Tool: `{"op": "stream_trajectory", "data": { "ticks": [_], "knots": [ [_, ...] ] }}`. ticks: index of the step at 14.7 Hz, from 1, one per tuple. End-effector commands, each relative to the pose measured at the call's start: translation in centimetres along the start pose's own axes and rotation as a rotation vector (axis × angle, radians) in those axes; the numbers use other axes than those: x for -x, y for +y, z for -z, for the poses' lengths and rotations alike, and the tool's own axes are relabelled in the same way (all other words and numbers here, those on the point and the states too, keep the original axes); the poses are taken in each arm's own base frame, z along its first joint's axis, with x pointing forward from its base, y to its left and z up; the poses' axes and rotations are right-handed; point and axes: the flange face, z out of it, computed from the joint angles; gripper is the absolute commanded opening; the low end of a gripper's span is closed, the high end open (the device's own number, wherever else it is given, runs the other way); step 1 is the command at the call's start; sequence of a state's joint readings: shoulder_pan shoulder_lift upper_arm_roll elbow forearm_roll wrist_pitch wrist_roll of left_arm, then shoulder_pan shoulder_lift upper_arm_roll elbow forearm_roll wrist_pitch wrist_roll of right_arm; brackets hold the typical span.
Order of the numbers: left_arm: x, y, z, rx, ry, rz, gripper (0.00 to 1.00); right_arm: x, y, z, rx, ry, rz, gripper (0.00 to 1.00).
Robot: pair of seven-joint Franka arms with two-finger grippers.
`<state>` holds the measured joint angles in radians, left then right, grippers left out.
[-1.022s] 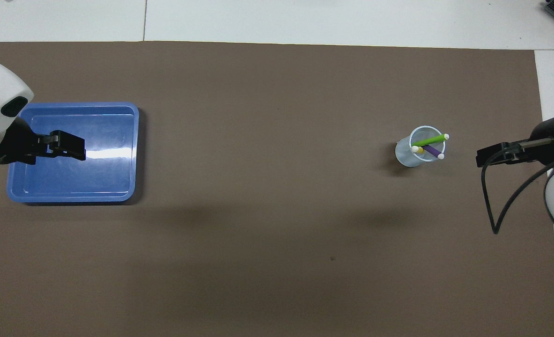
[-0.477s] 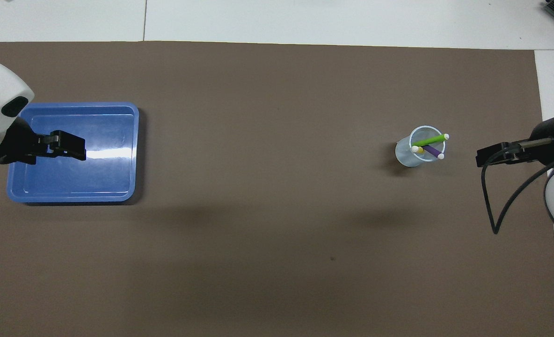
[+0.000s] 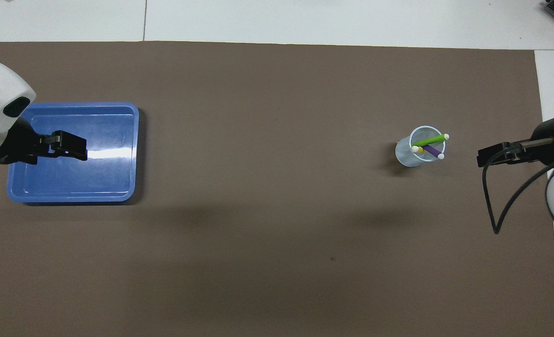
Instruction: Right arm passes pens to left for tray arrangement
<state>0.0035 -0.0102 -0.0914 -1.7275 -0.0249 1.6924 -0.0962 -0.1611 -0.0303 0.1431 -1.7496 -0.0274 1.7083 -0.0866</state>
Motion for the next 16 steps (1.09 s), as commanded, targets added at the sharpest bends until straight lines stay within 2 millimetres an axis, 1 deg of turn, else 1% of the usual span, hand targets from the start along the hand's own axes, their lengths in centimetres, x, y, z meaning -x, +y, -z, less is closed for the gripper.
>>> {"op": "stream_trajectory", "data": {
  "ticks": [1,2,4,6,8,9,12,14,16],
  "knots": [
    [0.6,0.3,0.0,-0.014,0.003,-0.011,1.0,0.1,-0.2,0.2,0.006,0.018,-0.01,1.0],
    [0.7,0.3,0.1,-0.014,0.003,-0.008,1.0,0.2,-0.1,0.2,0.007,0.018,-0.013,1.0],
    [0.9,1.6,0.0,-0.012,-0.002,-0.012,1.0,0.2,-0.1,0.2,0.007,0.021,-0.013,1.0],
    [1.0,2.1,0.0,-0.005,-0.004,0.05,1.0,0.0,-0.2,0.2,0.007,0.03,-0.013,1.0],
    [1.2,3.9,-0.1,-0.006,-0.002,0.094,1.0,-0.2,-0.2,0.3,0.007,0.047,-0.013,1.0],
    [1.3,4.5,-0.2,-0.004,-0.005,0.136,1.0,-0.2,-0.1,0.2,0.009,0.05,-0.014,1.0],
    [1.9,6.9,-0.1,0.047,-0.024,0.305,1.0,-0.2,-0.1,0.4,0.009,0.053,-0.014,1.0],
    [2.7,9.4,-0.6,0.046,-0.03,0.38,1.0,-0.2,-0.1,0.2,0.009,0.05,-0.013,1.0],
    [3.2,10.9,-0.7,0.059,-0.042,0.464,1.0,-0.2,-0.1,0.1,0.009,0.049,-0.013,1.0]
  ]
}}
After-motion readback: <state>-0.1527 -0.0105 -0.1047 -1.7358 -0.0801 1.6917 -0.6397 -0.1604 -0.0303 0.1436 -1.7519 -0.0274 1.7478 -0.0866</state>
